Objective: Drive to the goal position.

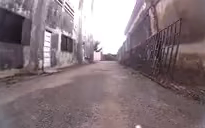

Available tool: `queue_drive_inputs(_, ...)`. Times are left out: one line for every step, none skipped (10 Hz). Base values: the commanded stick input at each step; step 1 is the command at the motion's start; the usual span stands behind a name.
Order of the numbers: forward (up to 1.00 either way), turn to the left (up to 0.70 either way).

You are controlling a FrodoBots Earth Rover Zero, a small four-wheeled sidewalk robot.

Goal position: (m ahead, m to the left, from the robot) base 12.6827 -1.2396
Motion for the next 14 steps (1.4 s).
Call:
queue_drive_inputs(0.70,-0.02)
queue_drive_inputs(0.70,-0.03)
queue_drive_inputs(0.70,-0.10)
queue_drive_inputs(0.70,-0.12)
queue_drive_inputs(0.70,-0.18)
queue_drive_inputs(0.70,-0.22)
queue_drive_inputs(0.70,-0.13)
queue_drive_inputs(0.70,0.00)
queue_drive_inputs(0.70,0.00)
queue_drive_inputs(0.70,0.00)
queue_drive_inputs(0.70,0.00)
queue_drive_inputs(0.70,-0.01)
queue_drive_inputs(0.70,-0.02)
queue_drive_inputs(0.70,-0.27)
